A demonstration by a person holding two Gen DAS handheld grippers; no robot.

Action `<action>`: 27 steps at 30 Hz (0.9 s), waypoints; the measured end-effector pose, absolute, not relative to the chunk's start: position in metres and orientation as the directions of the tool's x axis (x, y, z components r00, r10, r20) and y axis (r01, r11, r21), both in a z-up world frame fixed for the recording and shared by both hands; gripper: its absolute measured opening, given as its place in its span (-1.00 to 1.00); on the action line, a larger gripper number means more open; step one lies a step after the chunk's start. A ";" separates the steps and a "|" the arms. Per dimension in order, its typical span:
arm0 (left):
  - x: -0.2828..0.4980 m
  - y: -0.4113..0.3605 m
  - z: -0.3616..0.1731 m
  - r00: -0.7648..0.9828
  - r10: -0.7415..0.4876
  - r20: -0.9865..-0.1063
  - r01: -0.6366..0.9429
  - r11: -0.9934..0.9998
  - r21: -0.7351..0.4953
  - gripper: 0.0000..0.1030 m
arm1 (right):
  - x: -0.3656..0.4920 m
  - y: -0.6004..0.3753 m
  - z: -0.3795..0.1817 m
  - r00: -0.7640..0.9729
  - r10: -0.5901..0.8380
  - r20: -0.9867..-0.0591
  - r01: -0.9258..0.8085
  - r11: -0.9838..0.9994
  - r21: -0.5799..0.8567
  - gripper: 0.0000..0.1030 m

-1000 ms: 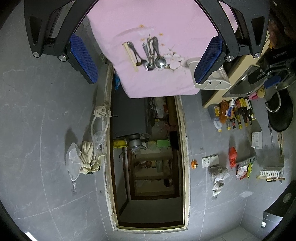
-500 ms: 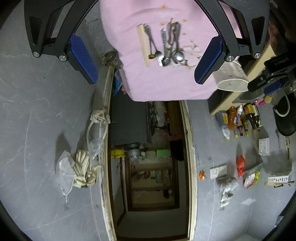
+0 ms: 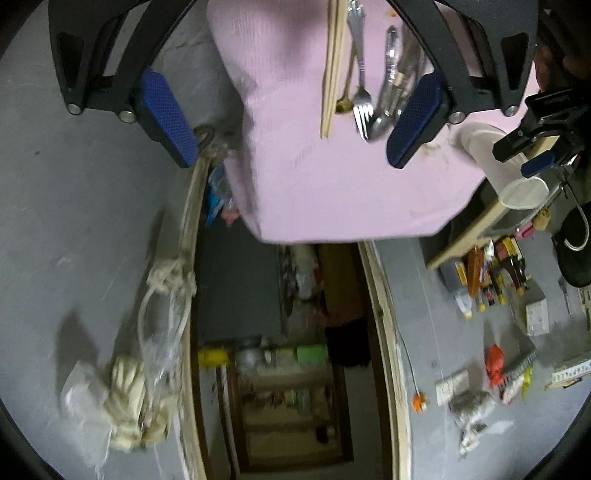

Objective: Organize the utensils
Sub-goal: 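Lower the right tool onto the wooden chopsticks and close on one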

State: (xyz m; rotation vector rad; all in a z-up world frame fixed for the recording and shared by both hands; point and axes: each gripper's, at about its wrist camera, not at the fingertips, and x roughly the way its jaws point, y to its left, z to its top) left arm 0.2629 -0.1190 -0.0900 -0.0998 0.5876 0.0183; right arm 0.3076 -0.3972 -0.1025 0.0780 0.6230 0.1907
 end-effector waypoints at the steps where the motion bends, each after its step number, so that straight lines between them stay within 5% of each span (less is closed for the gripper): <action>1: 0.268 -0.119 -0.095 0.827 -0.009 -0.563 -0.050 0.995 -0.089 0.98 | 0.318 -0.396 -0.114 0.777 0.208 -0.594 -0.156 0.978 0.138 0.64; 5: 0.288 -0.121 -0.119 0.794 -0.003 -0.608 -0.072 0.993 -0.098 0.87 | 0.350 -0.388 -0.155 0.701 0.239 -0.672 -0.167 0.971 0.171 0.11; 14: 0.333 -0.136 -0.174 0.669 -0.067 -0.740 -0.033 0.992 -0.120 0.14 | 0.376 -0.365 -0.218 0.568 0.328 -0.755 -0.221 0.944 0.244 -0.48; 21: 0.345 -0.136 -0.192 0.597 -0.094 -0.797 -0.043 0.988 -0.148 -0.26 | 0.380 -0.356 -0.231 0.488 0.373 -0.789 -0.282 0.923 0.262 -0.71; 27: 0.346 -0.137 -0.194 0.585 -0.102 -0.805 -0.025 0.989 -0.143 -0.26 | 0.379 -0.350 -0.232 0.451 0.396 -0.800 -0.327 0.907 0.265 -0.71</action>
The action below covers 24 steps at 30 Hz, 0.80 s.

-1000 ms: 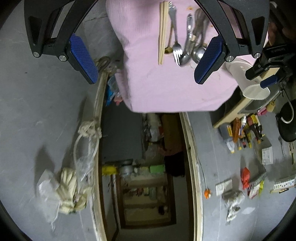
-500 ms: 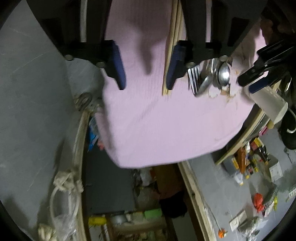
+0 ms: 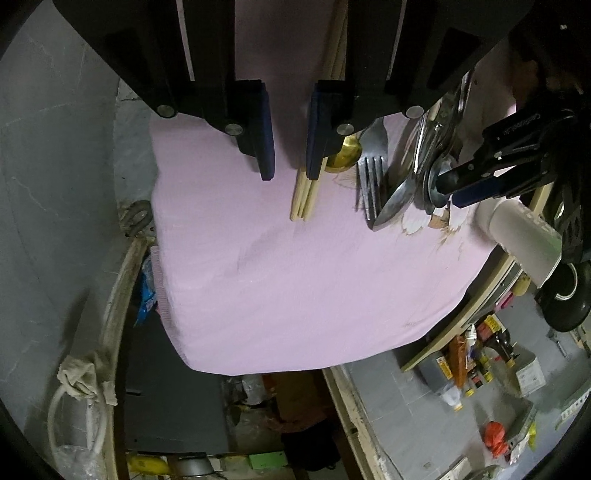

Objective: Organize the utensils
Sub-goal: 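Lower the right tool onto the wooden chopsticks and close on one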

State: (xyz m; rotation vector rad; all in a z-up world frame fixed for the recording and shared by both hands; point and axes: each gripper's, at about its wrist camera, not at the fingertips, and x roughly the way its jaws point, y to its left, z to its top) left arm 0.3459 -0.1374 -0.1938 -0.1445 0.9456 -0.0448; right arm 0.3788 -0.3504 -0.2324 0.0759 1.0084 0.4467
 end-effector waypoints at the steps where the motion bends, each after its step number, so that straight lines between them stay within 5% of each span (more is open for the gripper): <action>1: 0.347 -0.138 -0.194 0.584 -0.105 -0.805 -0.023 0.989 -0.146 -0.26 | 0.379 -0.349 -0.233 0.447 0.392 -0.804 -0.328 0.908 0.260 -0.71; 7: 0.353 -0.134 -0.194 0.570 -0.150 -0.807 0.007 0.984 -0.178 -0.33 | 0.383 -0.345 -0.230 0.443 0.368 -0.818 -0.328 0.915 0.234 -0.71; 14: 0.358 -0.132 -0.194 0.550 -0.191 -0.813 0.028 0.977 -0.210 -0.75 | 0.398 -0.344 -0.228 0.337 0.369 -0.866 -0.300 0.914 0.273 -0.71; 20: 0.358 -0.125 -0.194 0.532 -0.238 -0.812 -0.007 0.958 -0.285 -0.86 | 0.408 -0.337 -0.231 0.237 0.403 -0.884 -0.307 0.894 0.326 -0.72; 24: 0.355 -0.132 -0.189 0.535 -0.227 -0.814 -0.002 0.963 -0.270 -0.92 | 0.403 -0.329 -0.232 0.254 0.372 -0.893 -0.308 0.906 0.289 -0.90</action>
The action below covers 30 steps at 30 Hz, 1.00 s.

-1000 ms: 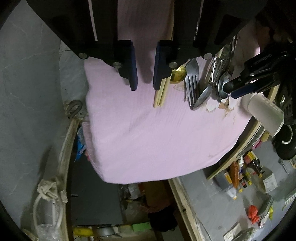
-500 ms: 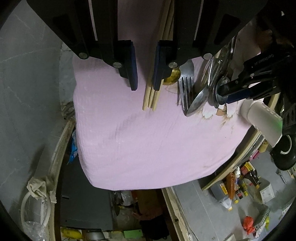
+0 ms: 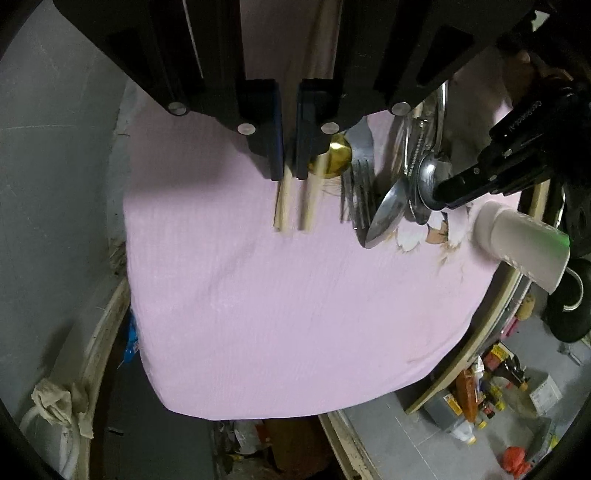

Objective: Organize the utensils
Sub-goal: 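Lower the right tool onto the wooden chopsticks and close on one, then lift the chopstick with the right tool and carry it toward the white holder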

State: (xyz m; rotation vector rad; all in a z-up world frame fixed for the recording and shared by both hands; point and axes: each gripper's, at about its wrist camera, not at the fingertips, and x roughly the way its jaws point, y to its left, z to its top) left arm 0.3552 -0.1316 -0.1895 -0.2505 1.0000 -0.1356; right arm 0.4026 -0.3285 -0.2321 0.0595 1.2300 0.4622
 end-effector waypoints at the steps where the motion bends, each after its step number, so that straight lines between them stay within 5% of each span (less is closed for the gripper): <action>1: 0.354 -0.132 -0.188 0.536 -0.224 -0.814 -0.005 0.963 -0.268 -0.93 | 0.401 -0.331 -0.233 0.255 0.384 -0.888 -0.289 0.906 0.309 -0.90; 19: 0.305 -0.106 -0.137 0.661 -0.093 -0.745 -0.111 0.969 -0.220 -0.96 | 0.359 -0.355 -0.178 0.454 0.508 -0.732 -0.247 0.861 0.444 -0.92; 30: 0.287 -0.085 -0.118 0.678 -0.110 -0.727 -0.095 0.967 -0.235 -0.96 | 0.345 -0.351 -0.204 0.403 0.446 -0.799 -0.158 0.894 0.420 -0.92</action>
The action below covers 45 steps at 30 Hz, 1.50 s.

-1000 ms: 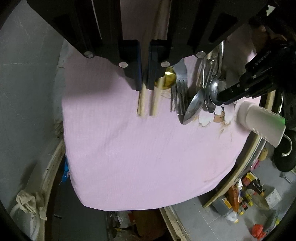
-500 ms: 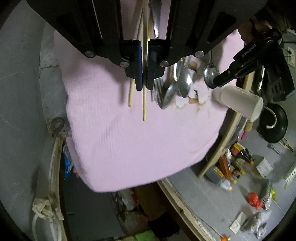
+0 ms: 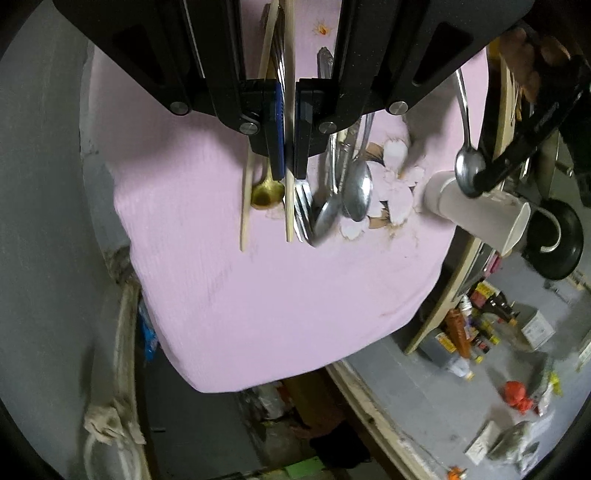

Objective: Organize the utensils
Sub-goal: 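Lift the chopstick with the right tool and carry it toward the white holder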

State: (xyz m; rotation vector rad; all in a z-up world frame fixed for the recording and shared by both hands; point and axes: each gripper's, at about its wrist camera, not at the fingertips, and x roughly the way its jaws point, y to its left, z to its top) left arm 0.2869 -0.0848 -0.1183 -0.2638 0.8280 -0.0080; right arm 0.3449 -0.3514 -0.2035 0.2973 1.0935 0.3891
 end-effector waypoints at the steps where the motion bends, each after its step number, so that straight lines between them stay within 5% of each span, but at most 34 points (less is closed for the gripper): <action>1: 0.286 -0.085 -0.121 0.670 -0.118 -0.733 -0.088 0.968 -0.236 -0.96 | 0.343 -0.352 -0.205 0.401 0.448 -0.799 -0.143 0.892 0.428 -0.92; 20: 0.259 -0.080 -0.131 0.609 -0.217 -0.763 0.014 0.965 -0.264 -0.96 | 0.304 -0.339 -0.233 0.374 0.443 -0.815 -0.025 0.883 0.468 -0.91; 32: 0.246 -0.061 -0.103 0.665 -0.207 -0.717 0.016 0.965 -0.263 -0.96 | 0.286 -0.327 -0.162 0.504 0.460 -0.731 -0.114 0.874 0.472 -0.92; 38: 0.234 -0.017 -0.060 0.755 -0.129 -0.643 -0.048 0.967 -0.250 -0.96 | 0.281 -0.295 -0.101 0.605 0.520 -0.603 -0.238 0.841 0.486 -0.92; 45: 0.232 0.058 -0.008 0.845 0.064 -0.532 -0.187 0.966 -0.181 -0.96 | 0.299 -0.228 -0.028 0.716 0.624 -0.313 -0.443 0.753 0.488 -0.92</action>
